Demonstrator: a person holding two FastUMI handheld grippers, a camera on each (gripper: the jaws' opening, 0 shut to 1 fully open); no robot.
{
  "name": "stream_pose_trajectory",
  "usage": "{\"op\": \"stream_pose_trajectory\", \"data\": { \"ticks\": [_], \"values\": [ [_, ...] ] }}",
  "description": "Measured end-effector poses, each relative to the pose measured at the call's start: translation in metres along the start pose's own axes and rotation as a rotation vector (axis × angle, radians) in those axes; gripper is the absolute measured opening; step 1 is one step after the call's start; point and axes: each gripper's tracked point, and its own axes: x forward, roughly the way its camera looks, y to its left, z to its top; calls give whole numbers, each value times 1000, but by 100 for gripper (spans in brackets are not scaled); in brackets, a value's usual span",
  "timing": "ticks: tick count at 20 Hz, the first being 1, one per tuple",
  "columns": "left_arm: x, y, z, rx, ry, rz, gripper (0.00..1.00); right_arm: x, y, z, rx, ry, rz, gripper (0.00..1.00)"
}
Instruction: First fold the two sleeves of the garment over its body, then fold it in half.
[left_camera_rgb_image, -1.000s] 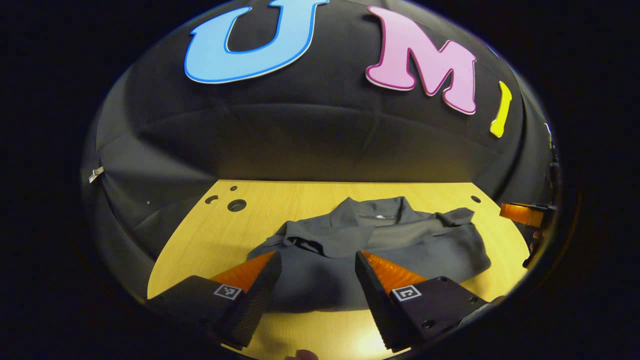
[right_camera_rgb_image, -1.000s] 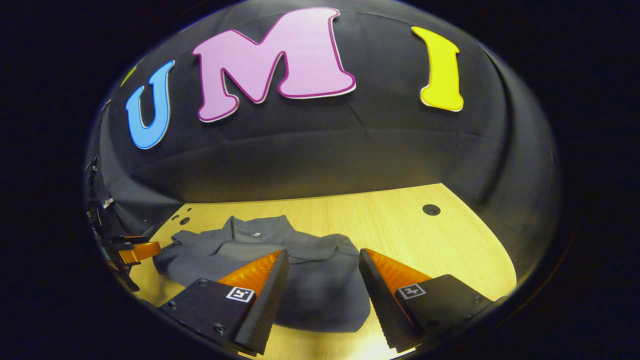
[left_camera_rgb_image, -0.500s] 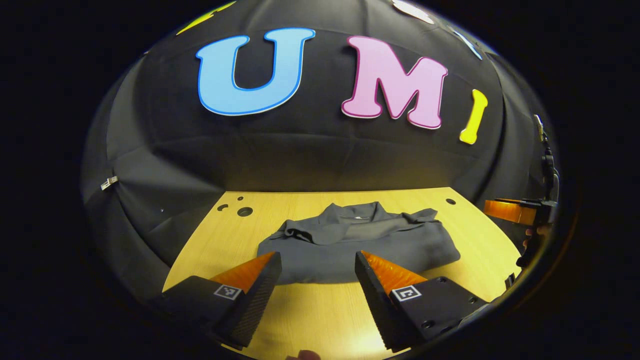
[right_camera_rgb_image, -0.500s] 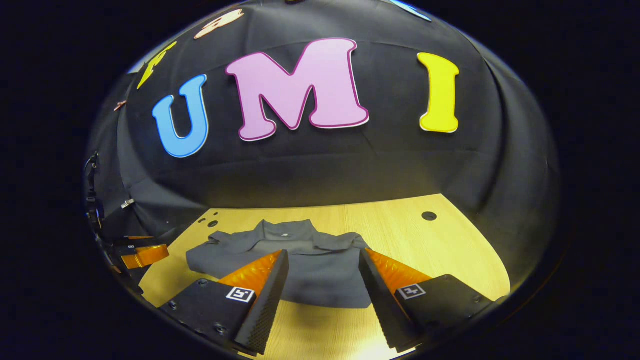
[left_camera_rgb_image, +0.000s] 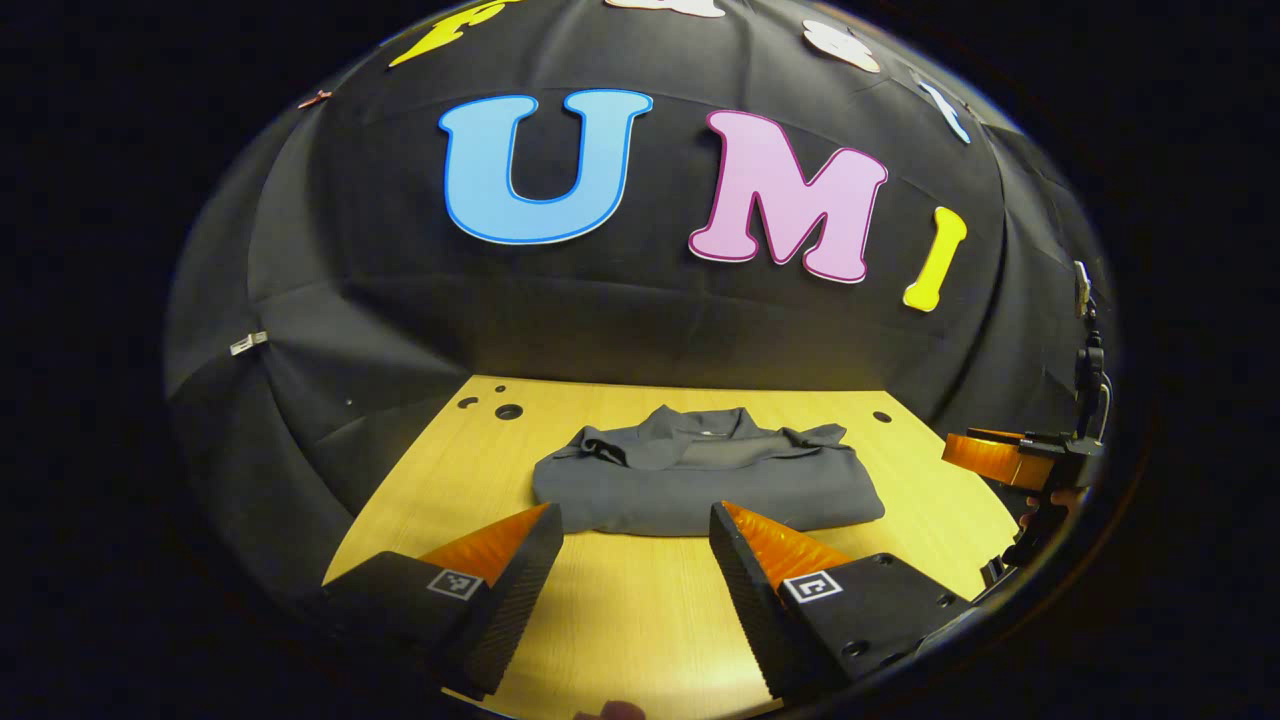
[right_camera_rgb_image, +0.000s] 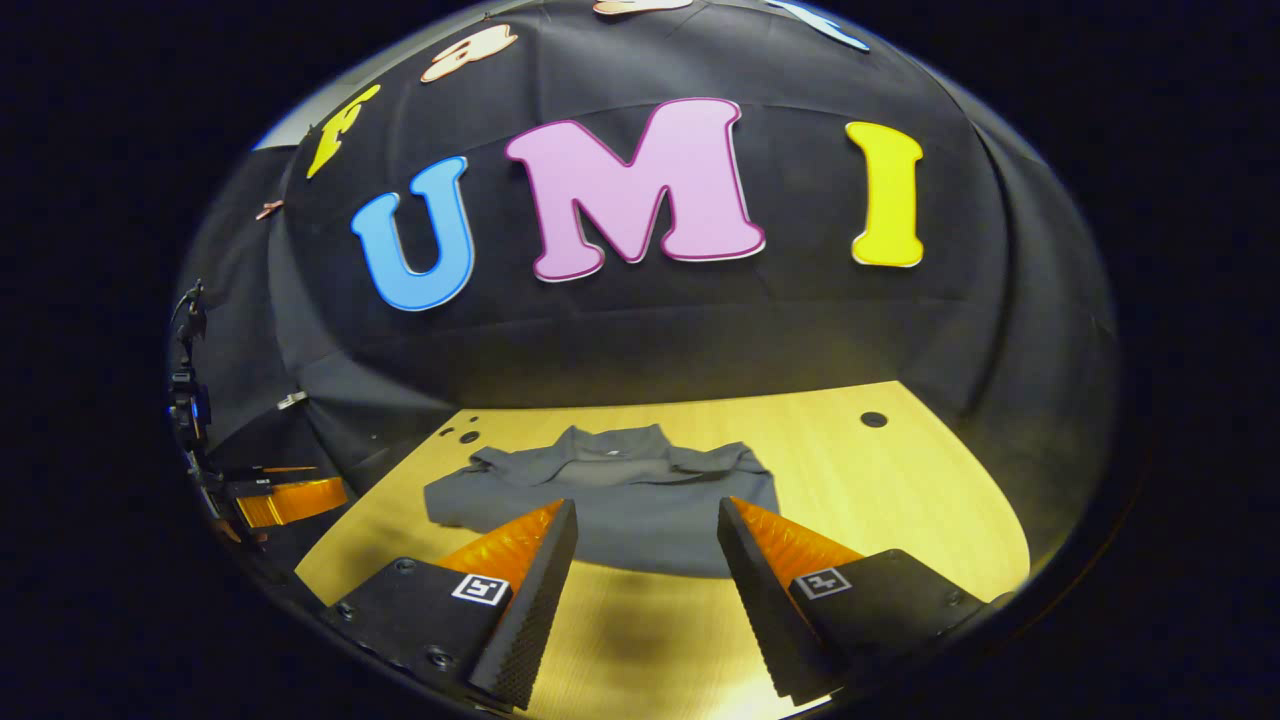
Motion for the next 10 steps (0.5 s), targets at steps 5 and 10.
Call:
{"op": "stream_pose_trajectory", "data": {
  "ticks": [5,10],
  "values": [
    [-14,4,-21,12,29,35,93,-2,9,-14,-23,46,29,88],
    [-26,6,-32,2,52,51,93,-4,14,-20,-25,72,62,88]
  ]
}}
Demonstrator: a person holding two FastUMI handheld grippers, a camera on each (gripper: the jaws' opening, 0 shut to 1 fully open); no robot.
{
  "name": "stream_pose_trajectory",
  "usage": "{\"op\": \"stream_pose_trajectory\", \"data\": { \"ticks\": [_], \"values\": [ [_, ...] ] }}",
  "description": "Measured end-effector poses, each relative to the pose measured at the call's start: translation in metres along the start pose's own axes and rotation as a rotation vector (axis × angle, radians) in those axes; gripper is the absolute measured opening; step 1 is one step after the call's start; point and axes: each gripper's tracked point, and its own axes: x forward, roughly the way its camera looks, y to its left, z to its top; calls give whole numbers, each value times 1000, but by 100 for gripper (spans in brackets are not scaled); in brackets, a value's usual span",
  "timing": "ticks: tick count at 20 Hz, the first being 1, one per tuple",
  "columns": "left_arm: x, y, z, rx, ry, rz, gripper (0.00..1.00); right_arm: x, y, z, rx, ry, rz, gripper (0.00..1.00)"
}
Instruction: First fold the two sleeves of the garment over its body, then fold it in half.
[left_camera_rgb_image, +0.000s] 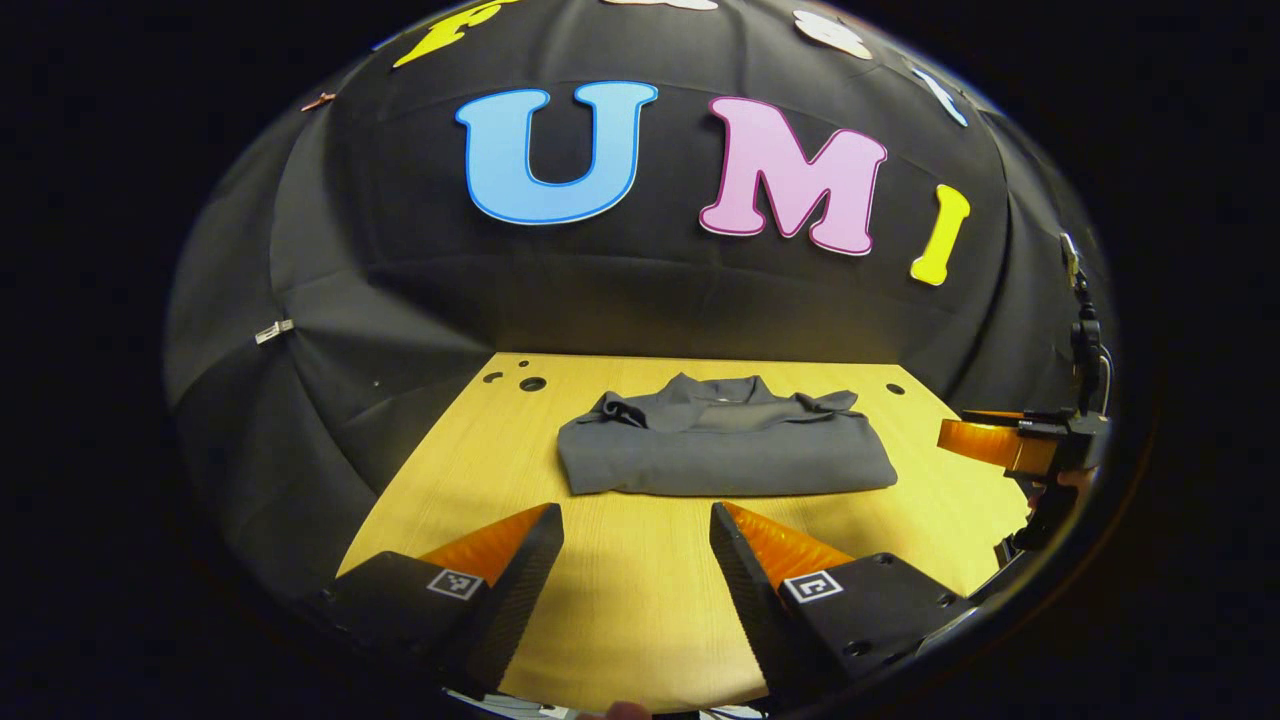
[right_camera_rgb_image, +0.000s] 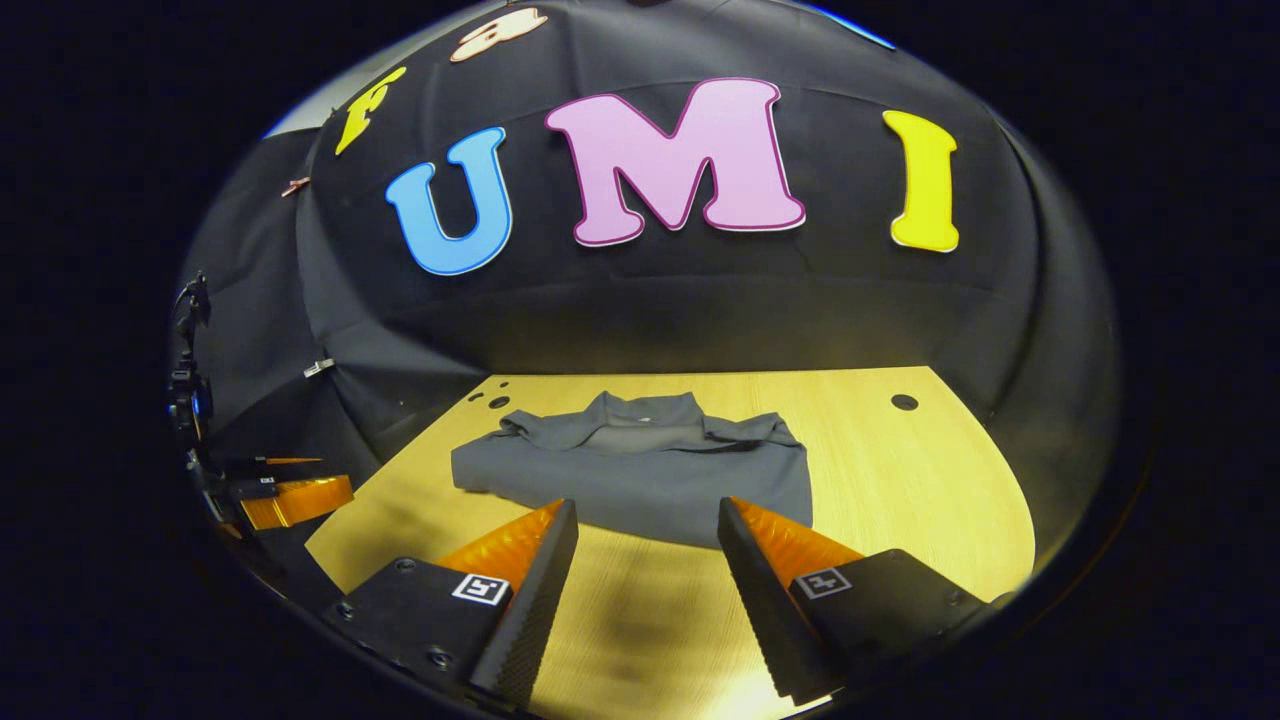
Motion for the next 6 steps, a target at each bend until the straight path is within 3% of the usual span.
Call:
{"op": "stream_pose_trajectory", "data": {
  "ticks": [6],
  "values": [
    [-1,-1,-1,9,4,13,93,2,3,-5,-5,11,21,87]
  ]
}}
